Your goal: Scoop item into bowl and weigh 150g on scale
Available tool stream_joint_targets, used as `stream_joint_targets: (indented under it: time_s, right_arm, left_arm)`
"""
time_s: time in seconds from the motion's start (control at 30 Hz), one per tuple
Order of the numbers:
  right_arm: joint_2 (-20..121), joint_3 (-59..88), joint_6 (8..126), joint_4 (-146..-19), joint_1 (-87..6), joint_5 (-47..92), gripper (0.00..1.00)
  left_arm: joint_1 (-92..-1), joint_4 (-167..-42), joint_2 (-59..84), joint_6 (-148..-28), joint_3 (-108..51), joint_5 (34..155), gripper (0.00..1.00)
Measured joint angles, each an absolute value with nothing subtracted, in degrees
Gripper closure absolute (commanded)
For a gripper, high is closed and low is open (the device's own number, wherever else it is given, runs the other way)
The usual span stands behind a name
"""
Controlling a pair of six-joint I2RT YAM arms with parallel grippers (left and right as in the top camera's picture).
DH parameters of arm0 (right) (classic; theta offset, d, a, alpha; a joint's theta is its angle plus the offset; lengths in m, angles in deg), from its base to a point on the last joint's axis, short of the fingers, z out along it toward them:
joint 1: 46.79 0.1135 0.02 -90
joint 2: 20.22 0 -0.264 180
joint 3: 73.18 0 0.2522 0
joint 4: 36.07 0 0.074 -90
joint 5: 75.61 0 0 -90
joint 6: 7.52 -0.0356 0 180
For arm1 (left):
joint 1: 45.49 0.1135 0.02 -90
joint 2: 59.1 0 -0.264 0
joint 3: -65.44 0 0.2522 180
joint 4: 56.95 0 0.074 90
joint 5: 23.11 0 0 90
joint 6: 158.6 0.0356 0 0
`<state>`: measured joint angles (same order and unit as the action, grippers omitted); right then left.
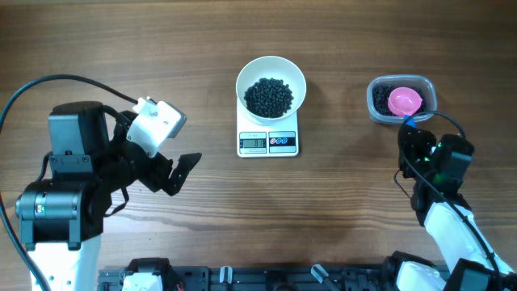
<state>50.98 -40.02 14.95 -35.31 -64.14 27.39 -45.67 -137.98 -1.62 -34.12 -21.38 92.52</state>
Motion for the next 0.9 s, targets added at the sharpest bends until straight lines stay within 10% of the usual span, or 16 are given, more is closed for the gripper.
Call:
stream_joint_targets:
  time_s: [0.43,0.6,0.9]
  right_arm:
    - [51.0,-40.1,16.3,-32.8,-65.3,27.2,0.75]
    - [51.0,-40.1,16.3,-32.1,-65.3,27.5,0.96]
    - [49.7,-39.9,16.4,-31.8,-65.4,29.9,0.96]
  left_arm:
    - [-45.7,-138.0,-1.6,-34.1,-21.4,92.5,0.0]
    - [-45.7,-138.0,-1.6,-34.1,-21.4,92.5,0.0]
    - [-45.7,-138.0,-1.6,-34.1,-21.4,92.5,0.0]
